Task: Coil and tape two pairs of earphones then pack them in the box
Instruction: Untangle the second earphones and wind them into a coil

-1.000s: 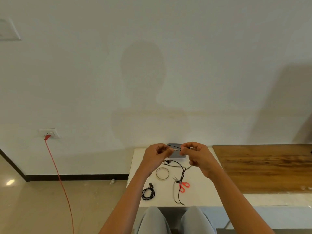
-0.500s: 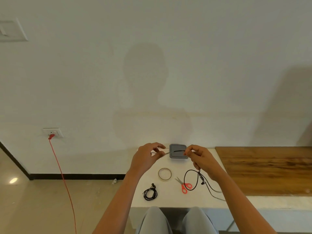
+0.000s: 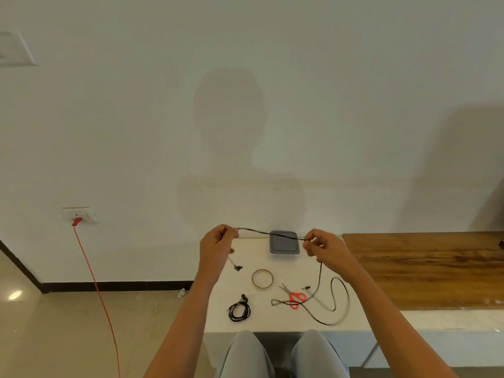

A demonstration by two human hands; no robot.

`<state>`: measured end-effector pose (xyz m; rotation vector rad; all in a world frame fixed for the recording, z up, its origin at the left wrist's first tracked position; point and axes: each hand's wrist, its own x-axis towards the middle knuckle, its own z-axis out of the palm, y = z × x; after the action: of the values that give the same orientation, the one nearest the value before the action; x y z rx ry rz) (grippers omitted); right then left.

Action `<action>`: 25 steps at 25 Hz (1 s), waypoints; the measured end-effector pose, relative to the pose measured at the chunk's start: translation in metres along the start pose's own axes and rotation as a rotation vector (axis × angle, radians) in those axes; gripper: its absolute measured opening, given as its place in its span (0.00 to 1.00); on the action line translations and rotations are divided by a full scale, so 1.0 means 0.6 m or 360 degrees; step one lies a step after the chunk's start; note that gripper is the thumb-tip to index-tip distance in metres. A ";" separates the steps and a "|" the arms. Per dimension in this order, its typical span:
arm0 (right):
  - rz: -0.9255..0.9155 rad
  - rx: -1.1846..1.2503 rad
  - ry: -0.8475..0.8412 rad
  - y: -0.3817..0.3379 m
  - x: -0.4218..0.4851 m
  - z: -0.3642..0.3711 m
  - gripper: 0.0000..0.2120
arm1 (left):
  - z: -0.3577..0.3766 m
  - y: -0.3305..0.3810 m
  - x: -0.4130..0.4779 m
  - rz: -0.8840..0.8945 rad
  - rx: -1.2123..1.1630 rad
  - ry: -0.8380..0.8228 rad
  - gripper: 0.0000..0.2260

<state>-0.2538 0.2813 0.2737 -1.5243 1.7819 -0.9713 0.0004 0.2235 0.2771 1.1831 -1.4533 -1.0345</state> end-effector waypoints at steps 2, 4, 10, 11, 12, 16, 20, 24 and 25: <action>-0.0006 0.0348 0.0329 0.003 0.005 0.001 0.06 | -0.017 -0.001 -0.011 -0.0208 -0.0003 -0.0619 0.09; -0.0056 0.0695 0.0381 -0.009 0.011 0.002 0.09 | -0.016 0.004 -0.032 -0.0509 0.0119 -0.1290 0.13; -0.0097 0.1340 0.0025 -0.062 -0.005 0.022 0.13 | 0.047 0.024 -0.062 -0.0749 0.0303 -0.1577 0.15; -0.0113 0.1281 0.0017 -0.068 -0.009 0.026 0.12 | 0.057 0.032 -0.064 -0.0735 0.0271 -0.1581 0.12; -0.0136 0.1157 0.0044 -0.072 -0.011 0.029 0.12 | 0.068 0.041 -0.068 -0.0739 0.0199 -0.1618 0.09; -0.0137 0.1137 0.0020 -0.080 -0.017 0.028 0.12 | 0.093 0.054 -0.082 -0.0293 0.0262 -0.1701 0.12; -0.0063 0.1685 -0.0207 -0.088 -0.024 0.014 0.09 | 0.096 0.050 -0.078 0.0222 0.0385 -0.0715 0.03; 0.0046 0.1902 -0.0315 -0.098 -0.023 0.008 0.11 | 0.096 0.034 -0.042 0.0434 0.0325 -0.0362 0.13; 0.0071 0.1913 -0.0344 -0.099 -0.021 0.010 0.12 | 0.098 0.035 -0.036 0.0359 0.0209 -0.0509 0.11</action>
<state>-0.2137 0.2884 0.3194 -0.7406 0.7399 -1.3973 -0.0595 0.2504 0.2837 0.9448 -1.8830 -1.0145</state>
